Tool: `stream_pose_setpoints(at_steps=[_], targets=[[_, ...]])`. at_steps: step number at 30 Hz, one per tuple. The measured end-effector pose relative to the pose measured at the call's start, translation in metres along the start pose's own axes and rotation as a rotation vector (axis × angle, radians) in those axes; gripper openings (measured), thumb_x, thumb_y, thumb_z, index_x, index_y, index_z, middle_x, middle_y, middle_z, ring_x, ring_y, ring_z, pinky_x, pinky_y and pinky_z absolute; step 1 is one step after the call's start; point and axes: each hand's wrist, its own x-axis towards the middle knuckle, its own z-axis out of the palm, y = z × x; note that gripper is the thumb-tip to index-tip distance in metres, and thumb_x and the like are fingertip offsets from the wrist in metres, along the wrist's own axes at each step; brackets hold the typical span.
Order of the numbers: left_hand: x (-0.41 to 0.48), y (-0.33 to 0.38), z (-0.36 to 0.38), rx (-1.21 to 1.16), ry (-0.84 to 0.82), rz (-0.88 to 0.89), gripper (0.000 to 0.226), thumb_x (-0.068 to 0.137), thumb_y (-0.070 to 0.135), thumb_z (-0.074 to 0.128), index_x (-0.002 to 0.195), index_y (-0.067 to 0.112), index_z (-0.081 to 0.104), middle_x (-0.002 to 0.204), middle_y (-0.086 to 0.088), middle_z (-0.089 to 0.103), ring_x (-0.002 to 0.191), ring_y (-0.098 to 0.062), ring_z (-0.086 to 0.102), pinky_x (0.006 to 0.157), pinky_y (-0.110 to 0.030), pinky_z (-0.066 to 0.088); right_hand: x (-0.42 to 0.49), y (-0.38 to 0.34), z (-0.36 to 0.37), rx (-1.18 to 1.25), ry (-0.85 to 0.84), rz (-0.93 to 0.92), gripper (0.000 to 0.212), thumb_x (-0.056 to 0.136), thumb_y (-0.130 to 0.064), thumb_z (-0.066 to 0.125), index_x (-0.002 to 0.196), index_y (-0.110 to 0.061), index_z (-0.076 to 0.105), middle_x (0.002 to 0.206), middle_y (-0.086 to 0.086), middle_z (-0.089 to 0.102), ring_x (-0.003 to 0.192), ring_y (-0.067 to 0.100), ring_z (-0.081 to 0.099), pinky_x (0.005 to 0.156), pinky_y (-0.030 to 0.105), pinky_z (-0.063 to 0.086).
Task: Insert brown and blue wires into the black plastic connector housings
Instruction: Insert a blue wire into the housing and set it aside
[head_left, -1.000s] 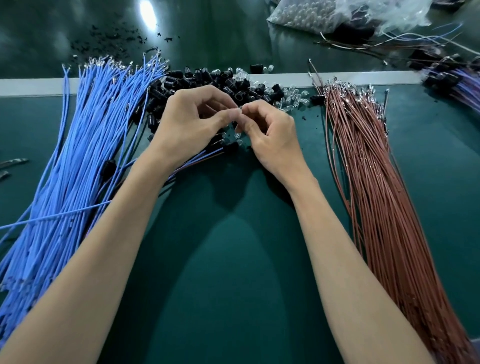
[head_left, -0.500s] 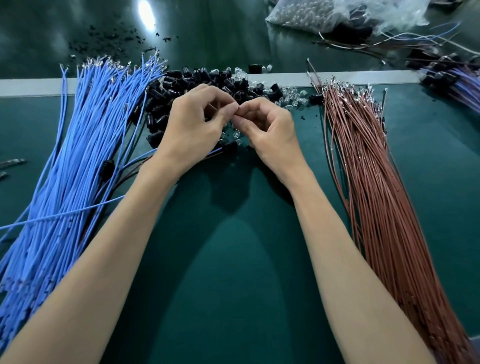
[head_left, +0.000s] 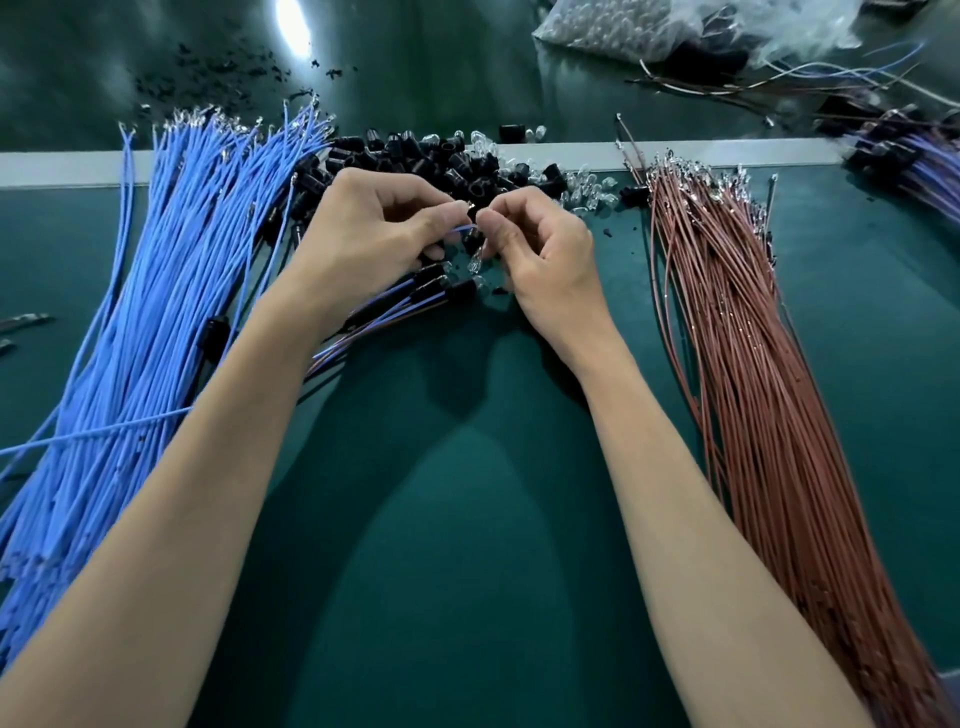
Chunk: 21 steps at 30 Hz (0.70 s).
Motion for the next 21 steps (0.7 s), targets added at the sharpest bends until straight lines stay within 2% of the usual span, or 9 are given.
stream_pose_setpoints(at_steps=[4,8,10,13,15,18,21], targets=[[-0.001,0.003,-0.003,-0.017,-0.026,0.026,0.010,0.087,0.019,0.069,0.078,0.024,0.069,0.073,-0.008,0.067,0.068,-0.013,0.063,0.065,-0.027,0.053,-0.001,-0.002,0.000,0.038,0.016,-0.009,0.013,0.091,-0.014,0.062,0.079,-0.020,0.058,0.066,-0.008,0.056,0.059,0.003,0.047,0.060,0.018,0.039],[-0.001,0.007,-0.003,-0.027,-0.042,0.055,0.012,0.086,0.017,0.070,0.077,0.024,0.069,0.069,-0.002,0.067,0.065,-0.011,0.064,0.066,-0.023,0.056,-0.001,-0.005,-0.001,0.081,0.059,-0.010,0.017,0.091,-0.016,0.061,0.076,-0.024,0.057,0.063,-0.010,0.053,0.053,0.003,0.044,0.054,0.021,0.036],[-0.001,0.009,-0.002,-0.004,-0.050,0.075,0.013,0.086,0.014,0.070,0.077,0.024,0.069,0.071,-0.008,0.067,0.066,-0.015,0.063,0.066,-0.024,0.056,0.000,-0.004,-0.002,0.086,0.062,-0.011,0.018,0.091,-0.018,0.060,0.075,-0.024,0.056,0.062,-0.009,0.052,0.053,0.007,0.043,0.053,0.024,0.036],[-0.003,0.015,0.000,0.032,-0.038,0.103,0.014,0.085,0.013,0.071,0.076,0.024,0.069,0.076,-0.018,0.068,0.068,-0.020,0.062,0.071,-0.037,0.056,-0.001,-0.004,-0.001,0.115,0.050,-0.027,0.018,0.093,-0.017,0.058,0.075,-0.020,0.057,0.061,-0.006,0.051,0.053,0.009,0.042,0.051,0.025,0.035],[-0.004,0.020,-0.001,0.052,-0.019,0.130,0.010,0.083,0.017,0.073,0.077,0.024,0.070,0.074,-0.017,0.068,0.067,-0.021,0.061,0.069,-0.039,0.054,-0.001,-0.006,-0.001,0.204,0.053,-0.045,0.018,0.093,-0.014,0.058,0.076,-0.020,0.058,0.061,-0.006,0.052,0.051,0.009,0.042,0.049,0.022,0.035],[-0.005,0.027,-0.004,0.076,0.008,0.177,0.010,0.080,0.024,0.076,0.076,0.030,0.070,0.071,-0.010,0.069,0.064,-0.019,0.059,0.061,-0.033,0.049,0.001,-0.007,-0.001,0.424,0.068,-0.015,0.015,0.090,-0.010,0.058,0.078,-0.018,0.060,0.060,-0.006,0.053,0.046,0.007,0.040,0.045,0.020,0.033],[-0.007,0.028,-0.003,0.066,0.032,0.172,0.010,0.079,0.021,0.077,0.078,0.028,0.070,0.071,-0.007,0.068,0.066,-0.020,0.059,0.065,-0.039,0.052,0.001,-0.005,0.000,0.502,0.057,0.028,0.013,0.090,-0.010,0.058,0.078,-0.014,0.060,0.060,-0.005,0.053,0.045,0.005,0.038,0.044,0.019,0.031]])
